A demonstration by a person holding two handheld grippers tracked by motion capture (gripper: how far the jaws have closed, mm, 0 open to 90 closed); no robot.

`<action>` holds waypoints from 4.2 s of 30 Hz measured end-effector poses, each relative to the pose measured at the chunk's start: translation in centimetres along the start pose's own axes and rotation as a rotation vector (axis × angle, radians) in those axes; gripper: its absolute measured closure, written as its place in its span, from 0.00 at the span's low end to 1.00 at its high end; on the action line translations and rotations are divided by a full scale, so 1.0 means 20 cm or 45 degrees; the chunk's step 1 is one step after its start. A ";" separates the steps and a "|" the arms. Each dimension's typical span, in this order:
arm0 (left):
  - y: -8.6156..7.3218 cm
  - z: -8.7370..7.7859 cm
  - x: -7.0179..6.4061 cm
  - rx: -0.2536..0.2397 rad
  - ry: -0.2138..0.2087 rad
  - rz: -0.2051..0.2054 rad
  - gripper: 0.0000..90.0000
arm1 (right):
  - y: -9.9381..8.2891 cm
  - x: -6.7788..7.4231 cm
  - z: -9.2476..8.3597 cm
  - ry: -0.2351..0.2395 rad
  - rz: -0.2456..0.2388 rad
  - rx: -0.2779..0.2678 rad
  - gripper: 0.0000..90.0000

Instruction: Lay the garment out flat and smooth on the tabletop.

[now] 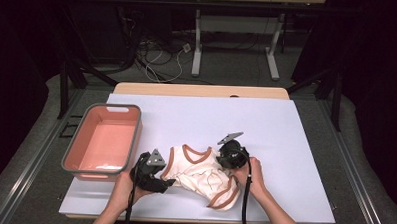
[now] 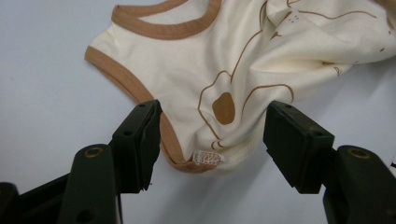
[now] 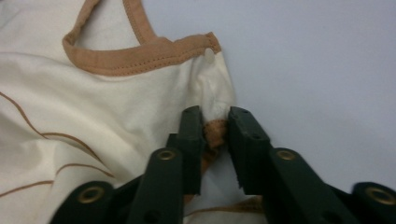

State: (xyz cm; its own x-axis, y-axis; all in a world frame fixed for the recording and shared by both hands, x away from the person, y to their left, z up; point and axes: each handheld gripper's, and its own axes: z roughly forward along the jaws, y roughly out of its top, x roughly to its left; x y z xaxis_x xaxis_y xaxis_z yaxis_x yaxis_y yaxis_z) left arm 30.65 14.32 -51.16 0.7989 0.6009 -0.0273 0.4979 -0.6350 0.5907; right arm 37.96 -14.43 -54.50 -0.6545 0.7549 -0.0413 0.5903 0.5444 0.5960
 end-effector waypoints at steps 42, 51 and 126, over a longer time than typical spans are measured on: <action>0.00 0.21 0.01 0.007 0.012 -0.082 0.91 | -0.07 -0.05 -0.03 -0.003 0.076 -0.041 0.96; 0.00 0.19 0.01 0.012 0.015 -0.046 0.94 | -0.08 -0.05 -0.14 -0.129 -0.007 -0.068 0.95; 0.33 0.01 0.18 -0.407 0.400 -0.278 0.94 | 0.16 0.03 -0.33 -0.229 0.131 -0.390 0.95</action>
State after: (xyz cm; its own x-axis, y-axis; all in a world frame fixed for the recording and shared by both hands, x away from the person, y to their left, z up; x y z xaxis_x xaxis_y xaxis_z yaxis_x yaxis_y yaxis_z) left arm 36.87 12.17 -47.48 0.5228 0.8516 0.0371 0.4748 -0.3271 0.8170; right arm 36.34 -14.57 -47.27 -0.4898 0.8669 -0.0928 0.4620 0.3484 0.8156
